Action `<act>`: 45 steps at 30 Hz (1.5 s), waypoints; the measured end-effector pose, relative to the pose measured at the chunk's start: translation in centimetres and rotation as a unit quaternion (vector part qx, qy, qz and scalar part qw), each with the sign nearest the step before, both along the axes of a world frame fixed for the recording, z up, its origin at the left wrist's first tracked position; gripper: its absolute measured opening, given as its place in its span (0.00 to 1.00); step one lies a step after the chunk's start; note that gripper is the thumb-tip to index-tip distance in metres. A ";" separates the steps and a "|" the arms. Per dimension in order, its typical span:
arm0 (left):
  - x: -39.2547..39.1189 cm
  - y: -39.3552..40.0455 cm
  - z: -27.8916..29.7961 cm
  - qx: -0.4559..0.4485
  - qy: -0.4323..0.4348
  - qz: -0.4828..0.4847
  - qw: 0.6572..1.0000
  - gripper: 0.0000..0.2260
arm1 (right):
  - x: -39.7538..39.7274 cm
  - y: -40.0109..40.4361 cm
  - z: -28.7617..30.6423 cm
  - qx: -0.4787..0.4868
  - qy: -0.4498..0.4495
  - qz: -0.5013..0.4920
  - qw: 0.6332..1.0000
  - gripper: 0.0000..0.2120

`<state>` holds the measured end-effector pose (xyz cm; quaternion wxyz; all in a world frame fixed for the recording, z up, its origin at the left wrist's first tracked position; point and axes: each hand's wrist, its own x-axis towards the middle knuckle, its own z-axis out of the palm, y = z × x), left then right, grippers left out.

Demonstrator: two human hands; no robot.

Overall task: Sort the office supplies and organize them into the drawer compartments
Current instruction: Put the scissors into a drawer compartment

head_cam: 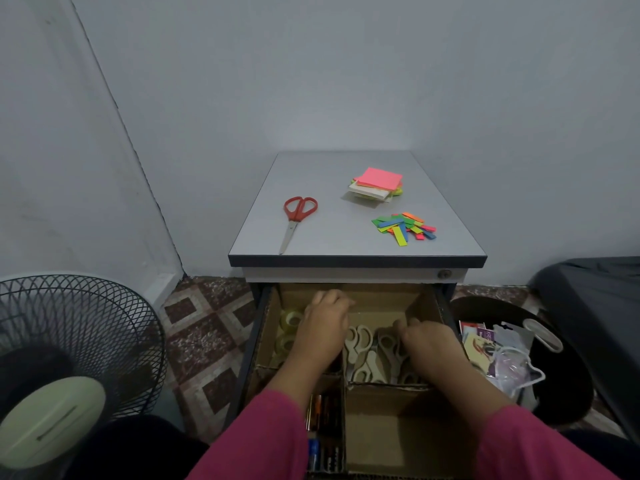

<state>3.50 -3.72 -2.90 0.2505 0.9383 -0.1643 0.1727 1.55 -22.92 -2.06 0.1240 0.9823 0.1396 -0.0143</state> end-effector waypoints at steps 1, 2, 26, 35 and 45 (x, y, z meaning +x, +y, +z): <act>0.0 0.0 0.0 0.001 -0.003 -0.001 1.000 0.15 | 0.0 0.0 -0.1 0.002 -0.002 0.003 1.000 0.20; 0.0 0.0 0.0 0.001 -0.004 -0.002 1.000 0.15 | 0.1 -0.1 -0.2 0.007 -0.003 0.005 1.000 0.20; 7.0 3.5 13.3 0.027 0.125 0.290 0.948 0.12 | 6.7 4.9 9.5 0.441 -0.147 0.005 0.885 0.06; 4.6 3.5 15.6 0.049 0.229 0.239 0.943 0.08 | 5.4 3.7 9.2 0.477 -0.125 0.025 0.869 0.07; -6.6 2.1 13.1 -0.083 0.320 0.108 0.937 0.08 | 0.0 -1.2 1.1 0.557 -0.133 -0.123 0.810 0.08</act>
